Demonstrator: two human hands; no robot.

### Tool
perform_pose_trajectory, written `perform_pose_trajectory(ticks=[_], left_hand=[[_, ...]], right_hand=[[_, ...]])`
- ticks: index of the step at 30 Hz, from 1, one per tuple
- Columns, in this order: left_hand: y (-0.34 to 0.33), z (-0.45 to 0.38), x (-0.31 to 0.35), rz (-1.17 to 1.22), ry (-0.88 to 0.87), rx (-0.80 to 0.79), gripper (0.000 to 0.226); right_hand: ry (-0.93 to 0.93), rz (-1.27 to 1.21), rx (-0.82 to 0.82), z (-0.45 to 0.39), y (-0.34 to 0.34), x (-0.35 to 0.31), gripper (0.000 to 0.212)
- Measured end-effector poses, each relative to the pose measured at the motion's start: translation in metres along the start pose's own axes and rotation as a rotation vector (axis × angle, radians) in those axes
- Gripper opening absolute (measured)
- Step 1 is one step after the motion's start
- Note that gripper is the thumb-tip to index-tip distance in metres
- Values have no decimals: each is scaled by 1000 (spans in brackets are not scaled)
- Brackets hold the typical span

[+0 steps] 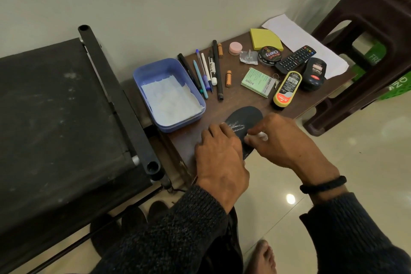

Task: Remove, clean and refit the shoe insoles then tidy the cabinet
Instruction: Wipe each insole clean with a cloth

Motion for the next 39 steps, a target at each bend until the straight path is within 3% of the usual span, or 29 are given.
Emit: perform_pose_trajectory(ticks=[3,9,14,18,22,28,34,37,39], left_hand=[[3,-2,1,39,-20,44,97],[7,-15,1,136,-29,87,95],[4,-13,0,171,-53,56,99],[8,-1,-10,102,-43,-13,102],[8,21,-32,39,16,-42,73],[13,19,-32,-2,24,-76,54],[15,11,-35,-25,55,-116,74],[13,8,-37,-12,74,-151,83],[13,7,-37,-23,78,-159,84]], right_hand=[[2,9,48,0,1,4,21],[-92,-67,293,-4,21,14,21],[-25,-20,119,3,2,-9,12],[-77,-102,172,5,7,-5,12],[-140,-136,249,1,15,2,12],[-91,-73,152,3,3,-19,7],[66,-70,-36,12,-26,-56,10],[53,-98,33,3,-17,-46,11],[25,-102,169,-5,-4,-32,10]])
Point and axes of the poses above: each hand's wrist, its own z-axis away from the middle knuckle, its own y-axis out of the back of the hand, x = y × z, the point moved 9 cm from there along -z, towards the middle knuckle, and after that the axes turned 2 degrees about z, right-handed, at the moved point
